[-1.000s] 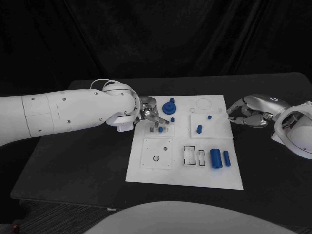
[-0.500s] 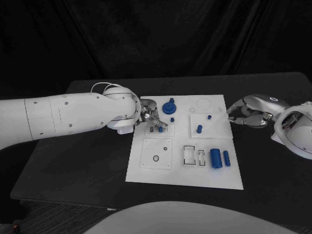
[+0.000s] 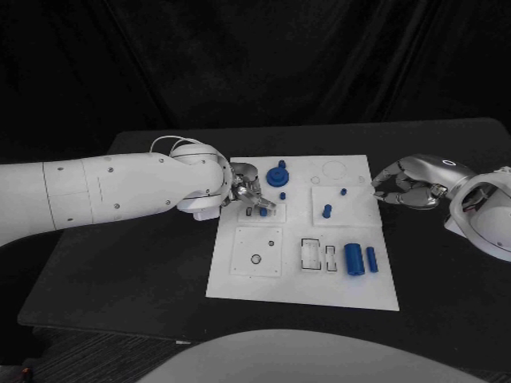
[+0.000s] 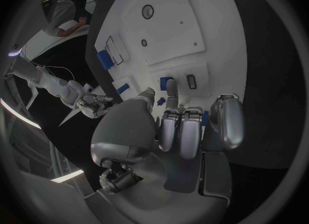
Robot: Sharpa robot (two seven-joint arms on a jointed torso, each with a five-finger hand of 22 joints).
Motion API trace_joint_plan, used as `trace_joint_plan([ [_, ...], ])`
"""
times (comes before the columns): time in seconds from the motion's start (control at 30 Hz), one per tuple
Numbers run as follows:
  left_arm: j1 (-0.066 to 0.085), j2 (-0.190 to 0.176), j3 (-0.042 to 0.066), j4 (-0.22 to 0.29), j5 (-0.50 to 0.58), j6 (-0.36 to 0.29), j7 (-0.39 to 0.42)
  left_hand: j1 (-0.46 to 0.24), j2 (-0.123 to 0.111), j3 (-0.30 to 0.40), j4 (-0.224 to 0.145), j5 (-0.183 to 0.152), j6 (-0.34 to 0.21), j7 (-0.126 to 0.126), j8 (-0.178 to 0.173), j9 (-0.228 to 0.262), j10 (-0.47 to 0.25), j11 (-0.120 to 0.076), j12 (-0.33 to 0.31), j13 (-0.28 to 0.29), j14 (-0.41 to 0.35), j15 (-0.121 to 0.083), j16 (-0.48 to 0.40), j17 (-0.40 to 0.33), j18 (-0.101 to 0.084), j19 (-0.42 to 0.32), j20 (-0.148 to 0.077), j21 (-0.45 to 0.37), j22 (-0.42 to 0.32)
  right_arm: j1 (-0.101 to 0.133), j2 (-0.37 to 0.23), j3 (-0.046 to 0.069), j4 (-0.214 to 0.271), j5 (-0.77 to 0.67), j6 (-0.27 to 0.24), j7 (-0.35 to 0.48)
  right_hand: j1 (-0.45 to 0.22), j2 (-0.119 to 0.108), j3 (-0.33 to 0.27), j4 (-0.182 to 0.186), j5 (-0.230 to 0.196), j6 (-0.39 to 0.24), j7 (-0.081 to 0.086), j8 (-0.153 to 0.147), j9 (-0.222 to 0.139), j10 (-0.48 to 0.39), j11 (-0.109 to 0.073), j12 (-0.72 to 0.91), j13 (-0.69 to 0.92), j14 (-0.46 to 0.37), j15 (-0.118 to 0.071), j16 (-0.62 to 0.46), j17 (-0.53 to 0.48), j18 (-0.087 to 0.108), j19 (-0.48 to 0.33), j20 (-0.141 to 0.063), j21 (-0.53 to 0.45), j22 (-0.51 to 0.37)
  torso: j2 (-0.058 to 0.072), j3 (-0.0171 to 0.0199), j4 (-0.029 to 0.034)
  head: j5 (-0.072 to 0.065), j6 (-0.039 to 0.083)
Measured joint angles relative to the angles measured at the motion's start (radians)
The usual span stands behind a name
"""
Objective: Assemble the parts on the task board
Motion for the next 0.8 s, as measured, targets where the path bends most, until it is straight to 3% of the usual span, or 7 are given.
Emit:
trace_joint_plan([
  [0.47,-0.002,0.010,0.000,-0.012,-0.001,0.003,-0.001,0.013,0.002,0.006,-0.006,0.007,0.000,0.000,-0.002,0.000,0.000,0.000,0.000,0.000,0.000,0.000,0.000,0.000,0.000,0.000,0.000,0.000,0.000,0.000,0.000,0.000,0.000,0.000,0.000,0.000,-0.004,-0.004,0.000,0.000,0.000,0.000,0.000,0.000,-0.001,0.000,0.000,0.000,0.000,0.000,0.000,0.000,0.000,0.000,0.000,0.000,0.000,0.000,0.000,0.0001,0.0008,0.000,0.000],
  [0.8,-0.003,0.015,0.000,-0.021,-0.001,0.006,-0.002,0.039,0.007,0.011,-0.017,0.043,0.000,0.000,-0.004,-0.003,0.000,0.000,0.000,0.000,0.000,0.000,0.000,0.000,0.000,0.000,0.000,0.000,0.000,-0.002,0.000,0.000,0.000,0.000,0.001,0.000,-0.004,-0.004,0.000,0.000,0.000,0.000,0.000,0.000,-0.001,0.000,0.000,0.000,0.000,0.000,0.000,0.000,0.000,0.000,0.000,0.000,0.000,0.000,0.000,-0.0007,-0.0002,0.000,0.000],
])
